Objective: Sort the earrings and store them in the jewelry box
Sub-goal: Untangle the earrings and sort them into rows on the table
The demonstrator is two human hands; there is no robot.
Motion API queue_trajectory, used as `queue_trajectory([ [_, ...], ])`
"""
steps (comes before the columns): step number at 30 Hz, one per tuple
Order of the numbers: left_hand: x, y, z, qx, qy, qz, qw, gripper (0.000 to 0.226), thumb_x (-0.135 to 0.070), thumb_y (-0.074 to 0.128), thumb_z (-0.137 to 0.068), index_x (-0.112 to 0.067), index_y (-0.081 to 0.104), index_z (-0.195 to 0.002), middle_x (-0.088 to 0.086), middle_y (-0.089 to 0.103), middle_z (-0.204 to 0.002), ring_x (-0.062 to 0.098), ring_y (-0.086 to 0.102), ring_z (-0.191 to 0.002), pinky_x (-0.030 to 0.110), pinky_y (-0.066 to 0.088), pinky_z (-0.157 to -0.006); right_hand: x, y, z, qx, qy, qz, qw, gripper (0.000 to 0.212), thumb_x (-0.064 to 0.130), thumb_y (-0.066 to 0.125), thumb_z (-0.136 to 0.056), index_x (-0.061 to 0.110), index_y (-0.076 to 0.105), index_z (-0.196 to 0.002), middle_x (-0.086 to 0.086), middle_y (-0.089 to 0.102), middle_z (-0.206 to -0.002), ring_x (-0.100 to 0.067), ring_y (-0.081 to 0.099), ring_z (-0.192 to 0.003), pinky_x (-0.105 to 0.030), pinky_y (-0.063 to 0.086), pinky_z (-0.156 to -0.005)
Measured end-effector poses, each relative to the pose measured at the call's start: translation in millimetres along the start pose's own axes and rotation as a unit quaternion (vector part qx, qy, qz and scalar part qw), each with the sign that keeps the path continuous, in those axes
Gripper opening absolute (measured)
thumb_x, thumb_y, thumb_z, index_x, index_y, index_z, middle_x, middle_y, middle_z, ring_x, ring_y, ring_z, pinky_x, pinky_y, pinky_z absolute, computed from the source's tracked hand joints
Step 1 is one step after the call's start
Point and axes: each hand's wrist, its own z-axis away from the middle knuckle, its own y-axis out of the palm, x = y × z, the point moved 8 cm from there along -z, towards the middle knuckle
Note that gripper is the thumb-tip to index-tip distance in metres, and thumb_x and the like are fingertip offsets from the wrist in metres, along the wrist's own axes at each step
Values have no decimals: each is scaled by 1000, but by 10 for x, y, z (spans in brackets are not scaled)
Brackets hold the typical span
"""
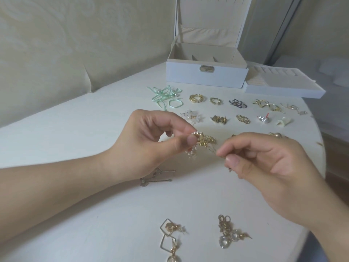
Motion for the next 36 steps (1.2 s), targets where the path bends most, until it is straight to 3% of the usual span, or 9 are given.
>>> queue_trajectory([
  [3,2,5,2,3,9,-10,1000,7,-26,74,-76,-19,74,-76,-4,70,-67,18,58,-61,28,44,-65,-24,-17,-5,-5,16,-4,1000,20,16,61,-79,30,74,-85,-10,65,-76,-24,54,-69,-18,41,-57],
  [6,-7,19,14,13,28,-19,999,14,-32,77,-79,-19,75,-79,2,68,-68,30,56,-62,35,41,-67,-44,19,-23,18,41,-13,999,23,16,58,-78,31,75,-80,1,64,-69,-3,51,-60,-11,39,-56],
  [8,-17,33,26,21,34,-33,999,13,-30,76,-80,-18,75,-82,5,68,-69,32,56,-62,33,41,-67,-57,74,-26,49,50,-2,998,28,14,53,-79,31,75,-76,9,62,-68,-3,50,-59,-9,37,-55],
  [15,-29,45,13,25,35,-23,999,18,-37,74,-82,-18,74,-82,-1,69,-69,30,56,-62,31,43,-67,-106,139,-14,95,92,-35,991,33,12,46,-80,23,78,-80,-13,44,-58,-14,40,-54,-12,34,-51],
  [23,-34,65,52,41,46,-65,996,8,-19,72,-82,-13,74,-86,6,66,-69,25,55,-63,28,43,-67,-126,97,-6,86,83,8,993,20,34,62,-74,35,77,-85,10,63,-62,-4,53,-59,-12,40,-57],
  [28,-80,105,67,60,65,-69,994,8,-16,72,-82,-14,74,-89,3,65,-68,25,54,-66,26,42,-70,-126,95,-1,66,87,66,992,35,54,55,-66,28,76,-76,4,72,-72,-25,53,-57,-40,45,-55],
  [30,-82,106,65,60,68,-68,994,8,-16,72,-82,-14,74,-89,4,65,-68,26,54,-66,27,42,-70,-116,83,-3,57,73,90,992,35,55,53,-68,29,75,-76,3,70,-69,-15,54,-58,-32,46,-57],
  [33,-76,92,62,52,66,-66,994,8,-16,72,-81,-14,74,-89,3,65,-69,26,55,-66,27,42,-71,-74,66,-4,60,38,116,991,35,51,49,-75,24,69,-69,-8,61,-68,-24,51,-60,-31,42,-55],
  [36,-59,72,55,45,58,-71,995,8,-18,72,-82,-14,74,-88,7,66,-70,27,55,-66,27,42,-71,-9,70,-6,69,6,47,997,31,41,51,-79,20,54,-55,-7,52,-71,-12,43,-62,-18,31,-56],
])
